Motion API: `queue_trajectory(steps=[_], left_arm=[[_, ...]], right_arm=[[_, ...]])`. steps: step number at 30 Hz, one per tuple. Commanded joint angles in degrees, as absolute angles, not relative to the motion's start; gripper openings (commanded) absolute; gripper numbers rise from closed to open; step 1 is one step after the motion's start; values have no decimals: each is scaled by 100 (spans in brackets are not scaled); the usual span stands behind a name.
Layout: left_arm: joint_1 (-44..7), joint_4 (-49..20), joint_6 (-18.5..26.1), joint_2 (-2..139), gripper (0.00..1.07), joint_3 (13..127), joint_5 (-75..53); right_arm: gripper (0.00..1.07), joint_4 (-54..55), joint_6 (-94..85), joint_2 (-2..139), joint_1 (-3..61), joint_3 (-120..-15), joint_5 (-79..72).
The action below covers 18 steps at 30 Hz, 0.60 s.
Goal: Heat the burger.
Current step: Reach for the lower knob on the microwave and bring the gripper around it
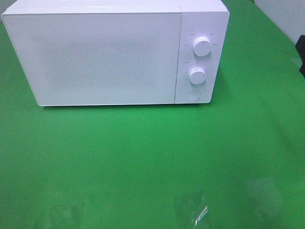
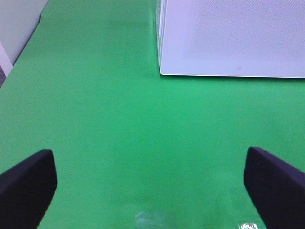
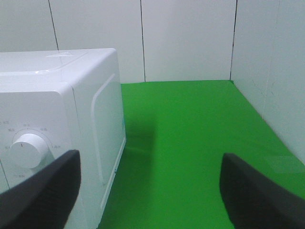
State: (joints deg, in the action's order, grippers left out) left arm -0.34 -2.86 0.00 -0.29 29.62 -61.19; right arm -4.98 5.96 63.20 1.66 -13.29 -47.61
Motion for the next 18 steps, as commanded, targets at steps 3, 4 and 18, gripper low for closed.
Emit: queue_trajectory(steps=[3, 4, 18], left_arm=[[-23, -292, 0, -155, 100, 2962, -6136], [-23, -292, 0, -155, 100, 2962, -6136], [-23, -292, 0, -155, 100, 2962, -6136]], right_arm=[[76, -395, 453, 7024, 178, -1306, -5386], [76, -395, 453, 7024, 178, -1306, -5386], [76, 3037, -1346, 8720, 2939, -1312, -6784]])
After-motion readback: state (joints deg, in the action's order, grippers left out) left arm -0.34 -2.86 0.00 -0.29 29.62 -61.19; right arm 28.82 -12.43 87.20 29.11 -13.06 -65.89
